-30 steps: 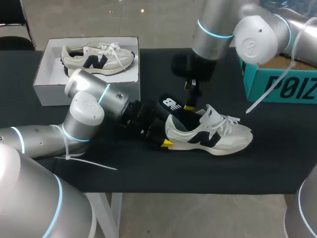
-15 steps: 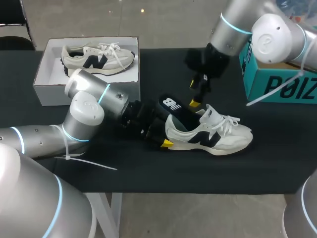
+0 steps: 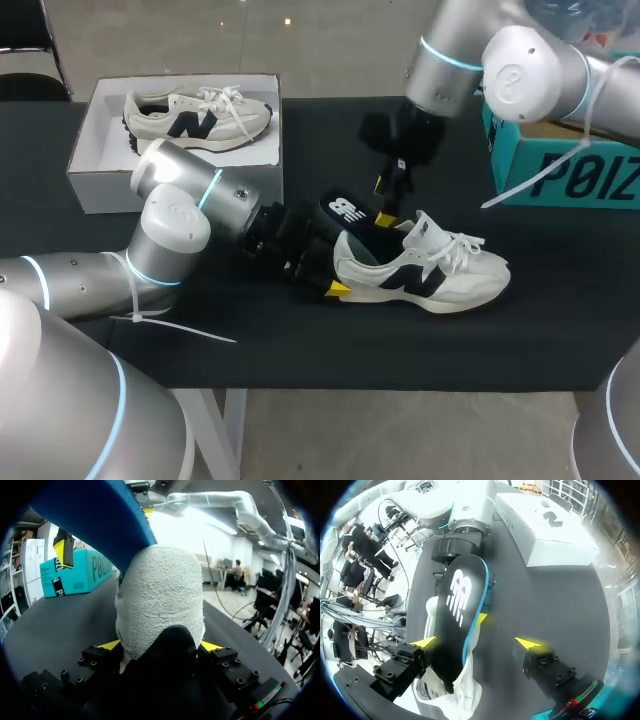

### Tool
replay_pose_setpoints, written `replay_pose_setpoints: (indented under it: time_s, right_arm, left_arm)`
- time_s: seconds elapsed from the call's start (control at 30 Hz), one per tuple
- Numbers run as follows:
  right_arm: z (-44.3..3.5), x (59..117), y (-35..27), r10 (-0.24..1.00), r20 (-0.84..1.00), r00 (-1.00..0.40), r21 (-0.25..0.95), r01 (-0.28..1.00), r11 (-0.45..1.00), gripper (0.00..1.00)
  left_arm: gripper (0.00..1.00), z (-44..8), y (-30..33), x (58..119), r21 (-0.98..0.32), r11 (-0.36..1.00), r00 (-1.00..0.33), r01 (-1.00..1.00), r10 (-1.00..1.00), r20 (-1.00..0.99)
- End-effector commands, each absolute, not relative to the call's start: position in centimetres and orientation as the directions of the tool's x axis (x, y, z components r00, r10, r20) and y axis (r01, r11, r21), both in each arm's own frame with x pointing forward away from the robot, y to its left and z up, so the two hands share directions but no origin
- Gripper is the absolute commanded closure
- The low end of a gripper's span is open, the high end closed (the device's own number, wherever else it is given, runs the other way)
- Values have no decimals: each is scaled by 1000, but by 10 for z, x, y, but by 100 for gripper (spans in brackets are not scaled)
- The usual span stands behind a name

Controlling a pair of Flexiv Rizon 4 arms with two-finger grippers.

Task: Take the shoe out of the shoebox, open the shoe tongue, remove and reinsert the insole, then place the shoe into the shoebox

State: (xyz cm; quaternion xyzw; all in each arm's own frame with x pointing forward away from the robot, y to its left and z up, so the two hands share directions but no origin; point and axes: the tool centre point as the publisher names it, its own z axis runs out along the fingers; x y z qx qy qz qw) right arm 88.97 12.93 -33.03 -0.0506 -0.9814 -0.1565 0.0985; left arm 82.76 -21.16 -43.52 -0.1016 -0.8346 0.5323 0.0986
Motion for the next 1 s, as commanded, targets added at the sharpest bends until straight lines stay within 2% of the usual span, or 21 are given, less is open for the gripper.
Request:
replay_pose_setpoints:
  time_s: [0.03,0.13,0.17,0.2,0.27,0.4,0.53,1.0]
  right_arm:
    - [-337,892,133,67,234,-970,291,135,947,0]
    - [-340,889,132,73,243,-967,288,143,947,2]
    - [-340,889,131,74,244,-967,288,145,947,7]
    - [-341,888,131,76,246,-966,289,148,946,17]
    - [-342,887,130,77,252,-965,294,152,944,52]
    - [-345,886,132,75,262,-962,285,151,946,67]
    - [-347,886,132,72,263,-962,292,150,944,100]
    - [-345,889,132,69,256,-964,335,155,929,100]
  left_arm:
    - [100,-442,-215,829,-908,415,-960,65,275,57]
    - [100,-442,-215,829,-908,415,-960,65,275,57]
    - [100,-442,-215,829,-908,415,-960,65,275,57]
    - [100,-442,-215,829,-908,415,-960,65,275,57]
    - [100,-442,-215,829,-908,415,-960,65,275,57]
    - [100,-442,-215,829,-908,415,-960,65,275,57]
    - [100,-442,-215,829,-908,415,-960,65,275,57]
    - [100,-442,-215,829,-908,415,-960,65,275,57]
